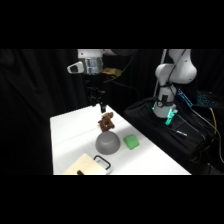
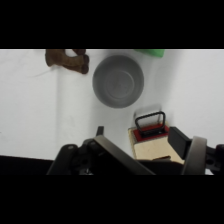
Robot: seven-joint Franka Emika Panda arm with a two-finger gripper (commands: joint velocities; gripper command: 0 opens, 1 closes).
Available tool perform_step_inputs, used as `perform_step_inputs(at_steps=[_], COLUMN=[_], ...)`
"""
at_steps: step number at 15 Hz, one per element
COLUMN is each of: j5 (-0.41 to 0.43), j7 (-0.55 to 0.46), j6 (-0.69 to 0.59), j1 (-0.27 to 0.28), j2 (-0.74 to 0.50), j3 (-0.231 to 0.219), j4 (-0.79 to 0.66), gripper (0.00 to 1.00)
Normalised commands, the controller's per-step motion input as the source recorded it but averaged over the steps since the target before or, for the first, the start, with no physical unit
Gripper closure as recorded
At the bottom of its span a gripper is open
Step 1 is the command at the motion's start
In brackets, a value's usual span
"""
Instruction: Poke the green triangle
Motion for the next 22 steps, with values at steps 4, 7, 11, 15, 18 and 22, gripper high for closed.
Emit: perform_step_inputs(at_steps=[4, 7, 11, 15, 18, 22], j5=[0.055, 0.058, -0.007, -0.025, -0.029, 0.002], j7=[0.10, 0.24, 0.29, 0.24, 0.18, 0.09], j6=[0.11, 0.27, 0.29, 0.25, 0.28, 0.34], j1=[0.004, 0.044, 0.063, 0.051, 0.039, 0.044], j2=[-0.14, -0.37, -0.42, -0.32, -0.22, -0.15], j3=[0.031, 0.046, 0.047, 0.043, 0.031, 0.025], j4=[-0.18, -0.49, -0.56, -0.44, -0.35, -0.33], gripper=[0.00, 0.00, 0.00, 0.25, 0.51, 1.00])
